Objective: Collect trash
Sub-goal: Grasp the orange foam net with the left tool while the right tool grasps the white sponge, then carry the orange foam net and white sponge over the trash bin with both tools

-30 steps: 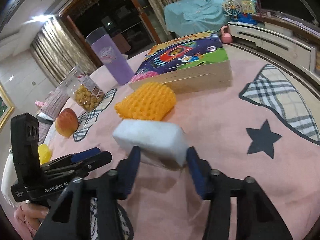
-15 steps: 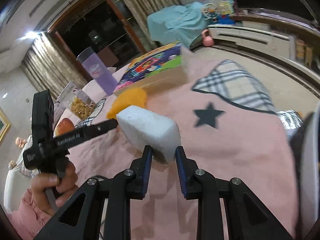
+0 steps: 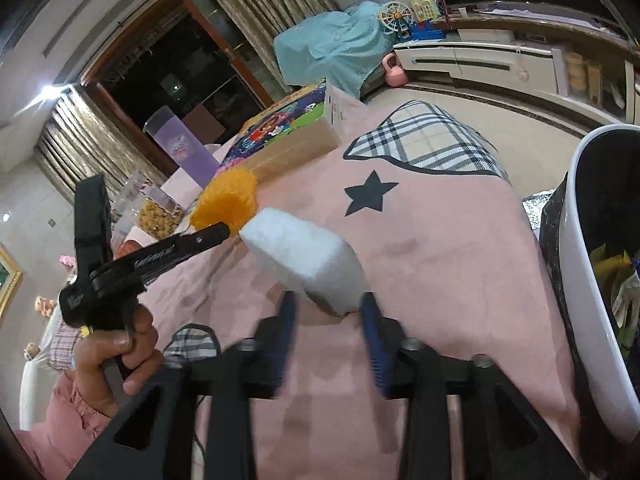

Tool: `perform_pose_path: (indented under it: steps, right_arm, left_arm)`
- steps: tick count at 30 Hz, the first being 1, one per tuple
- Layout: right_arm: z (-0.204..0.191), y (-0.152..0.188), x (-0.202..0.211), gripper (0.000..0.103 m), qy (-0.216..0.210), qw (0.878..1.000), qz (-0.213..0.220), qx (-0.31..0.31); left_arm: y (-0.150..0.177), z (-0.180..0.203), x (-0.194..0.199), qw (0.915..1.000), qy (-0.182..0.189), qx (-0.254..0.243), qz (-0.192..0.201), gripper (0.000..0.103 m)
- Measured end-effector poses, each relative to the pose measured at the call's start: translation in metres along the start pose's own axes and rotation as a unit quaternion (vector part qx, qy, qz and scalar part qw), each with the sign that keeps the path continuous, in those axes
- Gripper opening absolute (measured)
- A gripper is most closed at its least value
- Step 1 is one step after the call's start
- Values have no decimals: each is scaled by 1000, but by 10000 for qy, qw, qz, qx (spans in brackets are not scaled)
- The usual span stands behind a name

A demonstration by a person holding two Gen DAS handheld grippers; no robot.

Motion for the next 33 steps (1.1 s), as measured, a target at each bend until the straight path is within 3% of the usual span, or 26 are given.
perform_pose_path:
  steps: [1, 4, 12, 14, 16, 20, 33]
  right_arm:
    - [0, 0, 1, 62, 35, 10000, 44, 21]
    - [-6, -3, 5, 79, 139, 9996, 189, 155]
    - [-19, -24, -18, 82, 515, 9963, 1, 685]
    - [-19, -26, -21, 78, 633, 9952, 0, 745]
    - [-18, -24, -22, 43, 720, 9946, -53, 740]
    - [-13, -11, -11, 37, 626, 9970, -4, 464]
    - [-11, 46, 59, 36, 327, 9983, 484, 42]
  left_arm:
    - [6, -1, 5, 10000, 36, 17, 8, 12]
    - [27, -3, 18, 9998, 192, 102, 3, 12]
    - [84, 5, 37, 9986, 474, 203, -115, 12]
    - [93, 6, 39, 9984, 512, 211, -150, 12]
    - [101, 9, 41, 9983, 513, 203, -178, 12]
    - [113, 16, 47, 9982, 553, 163, -184, 12]
    - [137, 71, 67, 9974, 591, -393, -110, 12]
Point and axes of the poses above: each gripper's, at about its wrist camera, not at the fingertips, and x roughly against the way its jaws point, z to its right, y to its underside, the point moved 5 cm from there along -x, roughly the way its jaws point, and after that the axes turned 15 degrees about -z, right-handed, at the moved point
